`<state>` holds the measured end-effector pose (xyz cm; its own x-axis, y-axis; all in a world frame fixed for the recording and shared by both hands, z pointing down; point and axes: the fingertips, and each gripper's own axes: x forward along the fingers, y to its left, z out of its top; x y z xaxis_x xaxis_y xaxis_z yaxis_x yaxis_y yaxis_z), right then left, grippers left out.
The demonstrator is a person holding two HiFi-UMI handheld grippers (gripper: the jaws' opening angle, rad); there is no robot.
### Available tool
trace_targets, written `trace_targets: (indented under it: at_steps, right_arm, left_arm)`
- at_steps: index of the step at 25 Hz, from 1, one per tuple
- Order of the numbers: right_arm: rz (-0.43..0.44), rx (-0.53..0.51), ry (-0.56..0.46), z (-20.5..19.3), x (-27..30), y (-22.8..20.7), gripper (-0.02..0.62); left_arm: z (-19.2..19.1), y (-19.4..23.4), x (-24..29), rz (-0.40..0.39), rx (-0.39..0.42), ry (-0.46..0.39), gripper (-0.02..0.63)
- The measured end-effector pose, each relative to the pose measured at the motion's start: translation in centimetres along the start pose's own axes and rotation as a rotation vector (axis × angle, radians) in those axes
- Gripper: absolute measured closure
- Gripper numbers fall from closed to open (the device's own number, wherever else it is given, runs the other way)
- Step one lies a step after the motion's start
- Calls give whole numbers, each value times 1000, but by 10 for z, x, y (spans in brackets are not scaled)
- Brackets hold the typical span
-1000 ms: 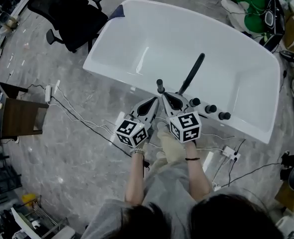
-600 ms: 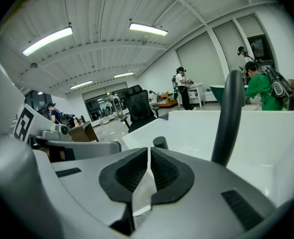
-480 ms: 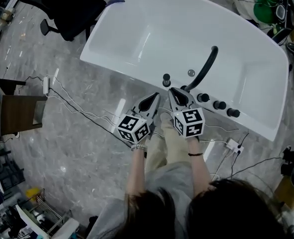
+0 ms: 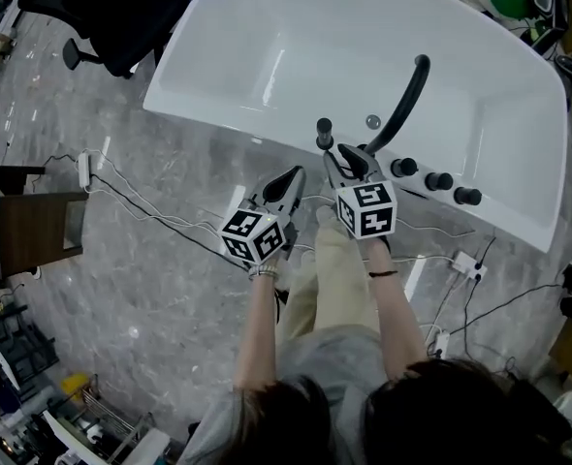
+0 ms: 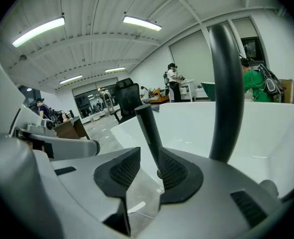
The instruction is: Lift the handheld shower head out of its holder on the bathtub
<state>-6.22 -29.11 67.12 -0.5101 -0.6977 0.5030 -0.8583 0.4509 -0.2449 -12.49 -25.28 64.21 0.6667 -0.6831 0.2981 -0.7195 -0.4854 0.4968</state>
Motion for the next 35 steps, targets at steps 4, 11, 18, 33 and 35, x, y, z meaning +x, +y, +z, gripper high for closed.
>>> trace_targets:
  at_steps: [4, 11, 18, 33, 35]
  right_arm:
    - [-4, -6, -2, -7, 18, -5, 481]
    - [-37, 1, -6, -17, 46, -17, 443]
    - [-50, -4, 3, -28, 64, -21, 433]
    - [-99, -11, 22, -27, 81, -28, 445]
    - [-110, -7, 30, -27, 80, -29, 449]
  left_arm:
    - [-10, 10, 9, -14, -1, 16, 601]
    - [-27, 27, 18, -24, -14, 36, 601]
    - [-39, 41, 28, -25, -26, 50, 601]
    - [-36, 57, 33, -12, -40, 41, 601]
    - [-38, 55, 31, -10, -45, 43, 601]
